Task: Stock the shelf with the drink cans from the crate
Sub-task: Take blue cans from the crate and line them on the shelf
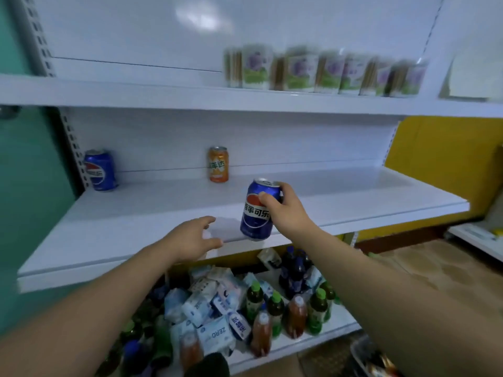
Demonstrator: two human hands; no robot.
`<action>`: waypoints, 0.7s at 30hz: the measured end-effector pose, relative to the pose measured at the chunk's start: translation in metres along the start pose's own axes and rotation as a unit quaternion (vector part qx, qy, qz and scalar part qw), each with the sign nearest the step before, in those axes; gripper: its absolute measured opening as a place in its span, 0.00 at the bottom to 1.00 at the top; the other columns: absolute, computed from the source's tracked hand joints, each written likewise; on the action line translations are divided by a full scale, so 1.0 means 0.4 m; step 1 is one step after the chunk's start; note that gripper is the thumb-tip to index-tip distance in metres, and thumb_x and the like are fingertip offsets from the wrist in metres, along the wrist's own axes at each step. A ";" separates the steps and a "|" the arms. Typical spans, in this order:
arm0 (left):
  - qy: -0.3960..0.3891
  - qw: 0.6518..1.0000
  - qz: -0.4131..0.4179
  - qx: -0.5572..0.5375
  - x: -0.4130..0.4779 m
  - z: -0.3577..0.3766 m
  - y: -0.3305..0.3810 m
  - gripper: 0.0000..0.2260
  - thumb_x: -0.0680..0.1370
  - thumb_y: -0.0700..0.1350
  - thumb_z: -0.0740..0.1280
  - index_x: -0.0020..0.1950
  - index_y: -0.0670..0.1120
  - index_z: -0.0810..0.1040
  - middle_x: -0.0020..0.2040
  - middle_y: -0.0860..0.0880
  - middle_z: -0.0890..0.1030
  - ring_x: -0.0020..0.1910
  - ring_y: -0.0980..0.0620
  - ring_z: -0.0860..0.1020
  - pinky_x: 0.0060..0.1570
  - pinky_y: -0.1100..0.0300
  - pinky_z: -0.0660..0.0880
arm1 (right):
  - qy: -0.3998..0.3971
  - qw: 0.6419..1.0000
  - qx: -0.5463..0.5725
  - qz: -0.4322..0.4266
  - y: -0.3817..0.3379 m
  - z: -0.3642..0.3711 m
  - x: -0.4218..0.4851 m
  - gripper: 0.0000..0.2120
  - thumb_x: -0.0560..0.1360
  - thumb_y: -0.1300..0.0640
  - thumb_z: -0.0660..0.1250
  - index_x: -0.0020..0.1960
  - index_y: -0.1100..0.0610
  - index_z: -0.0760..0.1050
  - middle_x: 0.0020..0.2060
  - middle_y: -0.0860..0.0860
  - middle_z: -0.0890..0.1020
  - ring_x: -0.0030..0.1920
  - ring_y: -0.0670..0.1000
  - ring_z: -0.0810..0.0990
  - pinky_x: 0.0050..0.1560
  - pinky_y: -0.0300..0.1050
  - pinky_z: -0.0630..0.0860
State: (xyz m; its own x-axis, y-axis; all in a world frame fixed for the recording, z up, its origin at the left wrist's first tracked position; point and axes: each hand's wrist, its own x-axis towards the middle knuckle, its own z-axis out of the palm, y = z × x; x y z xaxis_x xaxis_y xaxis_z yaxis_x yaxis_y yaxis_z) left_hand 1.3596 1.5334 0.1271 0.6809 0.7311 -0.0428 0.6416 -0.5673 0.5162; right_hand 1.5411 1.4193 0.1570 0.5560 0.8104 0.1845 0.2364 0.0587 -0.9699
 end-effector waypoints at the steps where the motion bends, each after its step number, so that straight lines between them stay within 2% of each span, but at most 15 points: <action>1: 0.000 0.999 -0.018 0.038 -0.013 -0.024 -0.053 0.32 0.76 0.58 0.66 0.76 0.48 0.59 0.74 0.47 0.65 0.71 0.49 0.67 0.67 0.58 0.64 | -0.015 1.000 -0.004 0.000 -0.003 0.040 0.006 0.16 0.77 0.53 0.66 0.61 0.49 0.65 0.52 0.48 0.77 0.52 0.50 0.78 0.47 0.42 0.76; 3: -0.009 0.993 -0.055 0.100 -0.038 -0.067 -0.157 0.32 0.77 0.61 0.61 0.77 0.48 0.58 0.77 0.47 0.61 0.73 0.48 0.63 0.71 0.56 0.61 | -0.044 0.999 -0.018 0.008 -0.005 0.117 0.017 0.17 0.78 0.54 0.66 0.62 0.48 0.64 0.57 0.51 0.76 0.56 0.53 0.77 0.56 0.50 0.77; 5: -0.015 0.985 -0.087 0.146 -0.057 -0.105 -0.247 0.32 0.78 0.63 0.57 0.77 0.49 0.56 0.78 0.48 0.56 0.76 0.49 0.58 0.73 0.54 0.57 | -0.070 0.997 -0.025 0.005 -0.007 0.188 0.025 0.17 0.78 0.54 0.66 0.63 0.48 0.63 0.59 0.51 0.76 0.58 0.53 0.76 0.60 0.53 0.75; 9: -0.027 0.973 -0.151 0.173 -0.077 -0.179 -0.364 0.33 0.77 0.68 0.52 0.78 0.55 0.52 0.79 0.51 0.50 0.77 0.49 0.52 0.75 0.47 0.50 | -0.113 0.992 -0.046 -0.011 -0.011 0.319 0.048 0.22 0.78 0.53 0.66 0.69 0.49 0.62 0.59 0.48 0.74 0.59 0.52 0.74 0.59 0.50 0.73; 14: -0.002 0.962 -0.200 0.185 -0.074 -0.221 -0.451 0.36 0.74 0.72 0.49 0.78 0.59 0.47 0.79 0.52 0.44 0.78 0.49 0.44 0.74 0.41 0.42 | -0.146 0.988 -0.039 -0.037 -0.025 0.463 0.101 0.22 0.78 0.56 0.65 0.69 0.51 0.63 0.58 0.48 0.74 0.57 0.50 0.74 0.56 0.46 0.72; 17: 0.017 0.964 -0.192 0.184 -0.068 -0.206 -0.471 0.37 0.72 0.74 0.48 0.77 0.60 0.46 0.79 0.53 0.43 0.78 0.49 0.43 0.73 0.40 0.41 | -0.156 0.984 -0.057 -0.059 -0.025 0.540 0.152 0.22 0.78 0.56 0.66 0.70 0.51 0.64 0.64 0.51 0.71 0.62 0.52 0.73 0.63 0.51 0.73; 19: 0.026 0.965 -0.186 0.182 -0.065 -0.205 -0.477 0.37 0.72 0.74 0.49 0.77 0.61 0.46 0.79 0.53 0.44 0.78 0.50 0.43 0.74 0.40 0.41 | -0.172 0.979 -0.086 -0.061 -0.015 0.578 0.182 0.28 0.76 0.56 0.68 0.72 0.49 0.61 0.67 0.52 0.67 0.64 0.53 0.71 0.67 0.54 0.70; 21: 0.030 0.966 -0.186 0.179 -0.065 -0.207 -0.481 0.37 0.72 0.74 0.50 0.77 0.61 0.47 0.79 0.54 0.44 0.78 0.50 0.43 0.74 0.41 0.41 | -0.189 0.971 -0.133 -0.069 -0.003 0.610 0.205 0.38 0.72 0.56 0.73 0.74 0.47 0.57 0.66 0.51 0.64 0.61 0.50 0.70 0.66 0.52 0.69</action>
State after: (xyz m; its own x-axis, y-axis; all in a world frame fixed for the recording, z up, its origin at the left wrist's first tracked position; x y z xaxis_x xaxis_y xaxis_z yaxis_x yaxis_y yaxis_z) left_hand 1.1893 1.6549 0.0997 0.3650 0.9241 -0.1132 0.9261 -0.3479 0.1457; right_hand 1.3919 1.6279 0.1344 0.1842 0.9646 0.1889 0.5124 0.0698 -0.8559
